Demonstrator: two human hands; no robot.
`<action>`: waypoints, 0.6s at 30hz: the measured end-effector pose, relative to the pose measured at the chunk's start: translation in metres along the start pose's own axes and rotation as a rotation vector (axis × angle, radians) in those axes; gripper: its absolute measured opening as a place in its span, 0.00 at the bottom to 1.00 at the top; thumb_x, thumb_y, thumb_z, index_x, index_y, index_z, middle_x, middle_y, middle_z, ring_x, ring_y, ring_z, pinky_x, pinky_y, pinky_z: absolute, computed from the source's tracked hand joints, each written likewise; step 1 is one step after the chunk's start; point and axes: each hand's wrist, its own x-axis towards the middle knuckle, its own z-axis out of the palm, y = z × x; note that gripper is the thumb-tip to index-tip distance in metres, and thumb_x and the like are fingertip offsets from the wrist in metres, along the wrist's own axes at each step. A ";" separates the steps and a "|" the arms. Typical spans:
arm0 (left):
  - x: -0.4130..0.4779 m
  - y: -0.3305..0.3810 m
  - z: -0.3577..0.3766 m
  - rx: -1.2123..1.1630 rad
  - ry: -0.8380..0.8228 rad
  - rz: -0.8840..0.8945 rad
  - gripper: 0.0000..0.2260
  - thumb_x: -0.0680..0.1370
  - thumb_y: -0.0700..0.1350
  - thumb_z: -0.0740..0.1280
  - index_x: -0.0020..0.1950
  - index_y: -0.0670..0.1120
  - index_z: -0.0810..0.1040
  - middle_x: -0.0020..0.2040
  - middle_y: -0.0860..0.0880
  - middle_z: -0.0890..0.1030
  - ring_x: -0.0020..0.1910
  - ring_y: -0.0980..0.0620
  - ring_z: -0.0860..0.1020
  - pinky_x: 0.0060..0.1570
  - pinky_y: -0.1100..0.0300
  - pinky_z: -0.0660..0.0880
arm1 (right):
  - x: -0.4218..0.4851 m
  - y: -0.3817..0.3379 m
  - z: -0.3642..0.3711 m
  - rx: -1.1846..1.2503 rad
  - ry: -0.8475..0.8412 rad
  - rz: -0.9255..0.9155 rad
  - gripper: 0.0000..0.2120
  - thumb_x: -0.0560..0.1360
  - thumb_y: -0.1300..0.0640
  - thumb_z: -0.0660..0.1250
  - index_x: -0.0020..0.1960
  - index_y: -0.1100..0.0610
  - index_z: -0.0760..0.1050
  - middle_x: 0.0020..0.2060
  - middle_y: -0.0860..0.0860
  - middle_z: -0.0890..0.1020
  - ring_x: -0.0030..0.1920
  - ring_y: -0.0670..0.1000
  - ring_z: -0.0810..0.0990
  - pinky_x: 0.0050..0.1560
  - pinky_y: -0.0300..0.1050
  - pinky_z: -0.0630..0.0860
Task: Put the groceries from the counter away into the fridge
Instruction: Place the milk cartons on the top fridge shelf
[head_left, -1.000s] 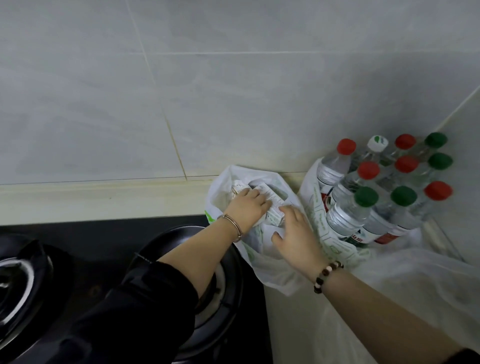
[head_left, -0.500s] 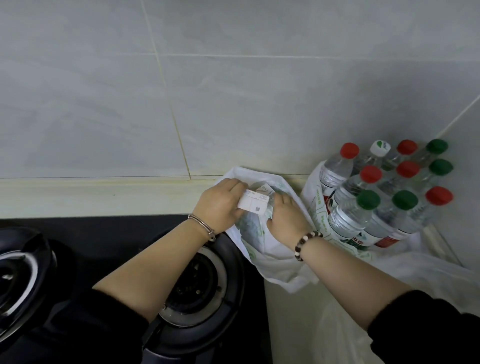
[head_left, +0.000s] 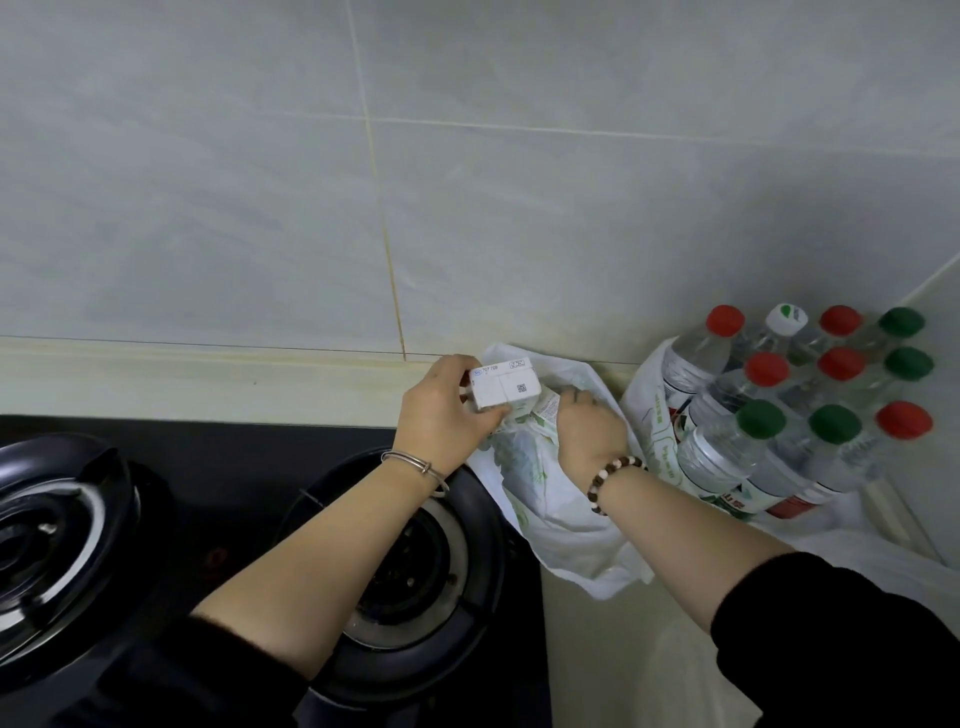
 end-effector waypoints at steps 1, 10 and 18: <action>-0.001 0.002 -0.001 -0.002 0.003 -0.006 0.20 0.66 0.46 0.77 0.55 0.46 0.75 0.52 0.53 0.79 0.44 0.61 0.75 0.41 0.70 0.72 | -0.003 0.001 -0.005 -0.015 0.009 -0.033 0.21 0.73 0.66 0.61 0.66 0.63 0.65 0.60 0.58 0.74 0.55 0.55 0.77 0.49 0.45 0.75; -0.012 0.030 -0.019 -0.107 0.089 -0.085 0.18 0.66 0.45 0.77 0.51 0.45 0.75 0.48 0.51 0.79 0.46 0.57 0.77 0.40 0.70 0.75 | -0.045 0.004 -0.060 0.044 0.025 -0.044 0.12 0.71 0.67 0.63 0.54 0.60 0.71 0.56 0.56 0.72 0.46 0.54 0.77 0.35 0.44 0.69; -0.047 0.057 -0.071 -0.066 0.190 -0.140 0.15 0.66 0.49 0.76 0.46 0.50 0.74 0.42 0.52 0.81 0.41 0.52 0.79 0.44 0.55 0.77 | -0.108 0.010 -0.092 1.015 -0.047 0.227 0.13 0.69 0.64 0.70 0.53 0.64 0.77 0.45 0.55 0.81 0.45 0.56 0.80 0.46 0.50 0.78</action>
